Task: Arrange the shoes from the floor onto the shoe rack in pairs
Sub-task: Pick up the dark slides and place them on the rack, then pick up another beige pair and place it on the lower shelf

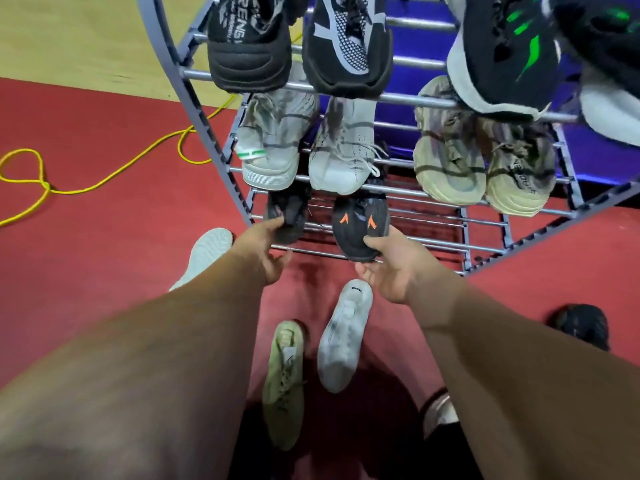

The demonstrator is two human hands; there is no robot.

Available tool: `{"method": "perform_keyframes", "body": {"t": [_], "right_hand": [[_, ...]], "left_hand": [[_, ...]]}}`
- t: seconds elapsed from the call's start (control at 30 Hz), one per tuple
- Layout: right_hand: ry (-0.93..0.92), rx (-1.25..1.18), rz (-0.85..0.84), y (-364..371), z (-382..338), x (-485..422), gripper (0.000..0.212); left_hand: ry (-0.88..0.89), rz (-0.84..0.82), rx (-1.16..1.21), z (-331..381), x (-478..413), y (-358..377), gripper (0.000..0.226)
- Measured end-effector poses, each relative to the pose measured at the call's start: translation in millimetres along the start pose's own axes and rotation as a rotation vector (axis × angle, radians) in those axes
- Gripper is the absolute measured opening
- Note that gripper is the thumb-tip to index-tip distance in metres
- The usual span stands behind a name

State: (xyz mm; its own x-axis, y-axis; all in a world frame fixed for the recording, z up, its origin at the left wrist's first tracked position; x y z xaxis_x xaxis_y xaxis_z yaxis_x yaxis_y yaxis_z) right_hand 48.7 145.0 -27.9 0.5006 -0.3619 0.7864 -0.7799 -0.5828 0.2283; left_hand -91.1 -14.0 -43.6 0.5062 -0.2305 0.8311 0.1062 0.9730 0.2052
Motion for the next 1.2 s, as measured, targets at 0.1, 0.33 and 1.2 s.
{"method": "perform_keyframes", "body": {"t": [0.1,0.33,1.2], "right_hand": [[-0.004,0.020,-0.012,2.4,1.9,-18.0,0.045],[-0.039,-0.132,-0.038,28.4,-0.3,-46.2,0.031],[0.113,0.502,0.078,31.5,46.7,-58.6,0.023]], "left_hand": [[-0.054,0.052,0.058,-14.9,-9.1,1.5,0.011],[-0.072,0.179,0.126,-15.9,-35.6,-14.7,0.005],[-0.050,0.062,-0.213,-9.6,-35.0,-52.1,0.012]]}}
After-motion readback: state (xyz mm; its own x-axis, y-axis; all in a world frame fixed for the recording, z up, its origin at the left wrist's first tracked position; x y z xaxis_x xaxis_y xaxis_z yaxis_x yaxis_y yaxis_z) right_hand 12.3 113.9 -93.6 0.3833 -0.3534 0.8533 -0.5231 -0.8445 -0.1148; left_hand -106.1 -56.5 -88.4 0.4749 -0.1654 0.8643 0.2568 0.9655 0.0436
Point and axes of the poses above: each hand's wrist, its own x-axis away from the middle knuckle, its own y-axis out of the palm, z = x × y, the point moved 5 cm from there along -x, towards the middle knuckle
